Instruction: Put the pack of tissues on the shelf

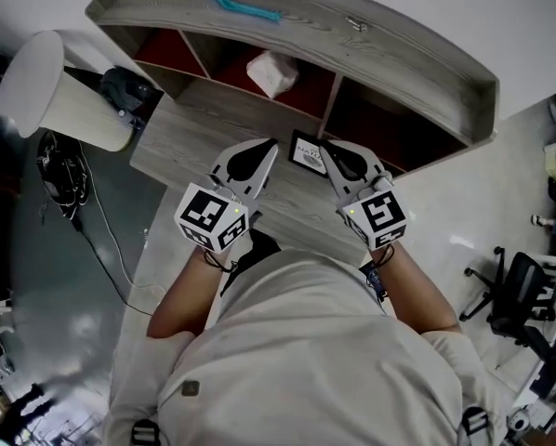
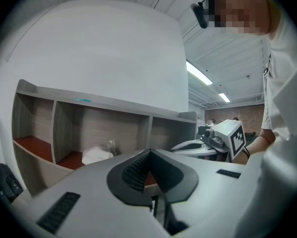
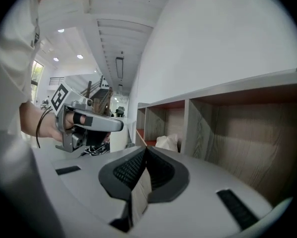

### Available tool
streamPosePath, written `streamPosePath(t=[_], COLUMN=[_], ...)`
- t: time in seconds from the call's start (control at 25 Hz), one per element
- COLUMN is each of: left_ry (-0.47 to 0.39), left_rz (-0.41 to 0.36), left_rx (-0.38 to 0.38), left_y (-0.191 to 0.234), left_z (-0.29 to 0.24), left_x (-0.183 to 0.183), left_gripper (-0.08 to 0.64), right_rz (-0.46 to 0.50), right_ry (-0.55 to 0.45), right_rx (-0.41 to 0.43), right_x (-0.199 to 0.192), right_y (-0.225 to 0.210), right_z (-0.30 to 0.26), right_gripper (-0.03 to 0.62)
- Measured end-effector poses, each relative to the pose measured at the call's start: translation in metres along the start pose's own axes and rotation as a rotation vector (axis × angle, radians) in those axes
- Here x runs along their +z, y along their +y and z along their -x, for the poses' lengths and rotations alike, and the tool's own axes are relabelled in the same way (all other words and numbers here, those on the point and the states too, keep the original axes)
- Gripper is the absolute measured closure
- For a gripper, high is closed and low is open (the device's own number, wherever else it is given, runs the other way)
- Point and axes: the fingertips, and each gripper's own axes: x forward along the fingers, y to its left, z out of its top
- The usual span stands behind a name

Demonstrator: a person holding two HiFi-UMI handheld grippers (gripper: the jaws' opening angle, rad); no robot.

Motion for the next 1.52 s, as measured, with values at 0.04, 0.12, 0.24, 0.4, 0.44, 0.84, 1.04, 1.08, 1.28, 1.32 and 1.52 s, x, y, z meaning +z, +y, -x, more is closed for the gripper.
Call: streamPosePath(t=[0.04,0.12,0.24,0.4,0.44,0.84,1.04,1.08,1.28,1.32,1.52], left_ry=[-0.003,-0.004,-0.006,-0.019,-0.019,-0.004,0.002,0.002,-0.001,0.001,0.005], left_rz=[0.004,0.014,0.027,0.020,0.015,0.008,-0.005,-0.009,-0.021,-0.022,-0.046], left_rx=[0.012,0.034,0.065,0.104,0.109,0.132,0.103,0.099,0.076,0.068,0.013], left_y=[-0.007,-0.023,-0.041,-0.056,-0.058,-0.070,-0.076,-0.076,-0.078,-0.080,-0.093], left_z=[0.001,0.005,0.013,0.023,0.026,0.064,0.090,0.097,0.138,0.147,0.191], left_x=[-0.002,-0.008,-0.017,-0.021,-0.021,-0.026,-0.026,-0.026,-0.026,-0.025,-0.022], left_gripper=[0.545,0.544,0.545,0.545,0.545,0.544,0.544,0.545,0.544,0.545,0.544], right_rz=[0.004,0.013,0.021,0.019,0.015,0.026,0.022,0.020,0.022,0.023,0.033], right_ry=[0.000,-0.004,-0.019,-0.020,-0.017,-0.020,-0.043,-0.044,-0.043,-0.044,-0.049], right_rx=[0.024,0.062,0.111,0.154,0.163,0.171,0.157,0.151,0.116,0.110,0.082], right_x=[-0.002,-0.005,-0.006,-0.013,-0.014,-0.018,-0.006,-0.005,0.000,0.002,0.011], right_y=[0.002,0.007,0.015,0.018,0.019,0.040,0.062,0.067,0.102,0.110,0.155], right_z=[0.007,0.021,0.037,0.050,0.053,0.078,0.093,0.095,0.104,0.106,0.120], right_gripper=[0.571,0.572,0.572,0.572,0.572,0.572,0.572,0.572,0.572,0.572,0.572])
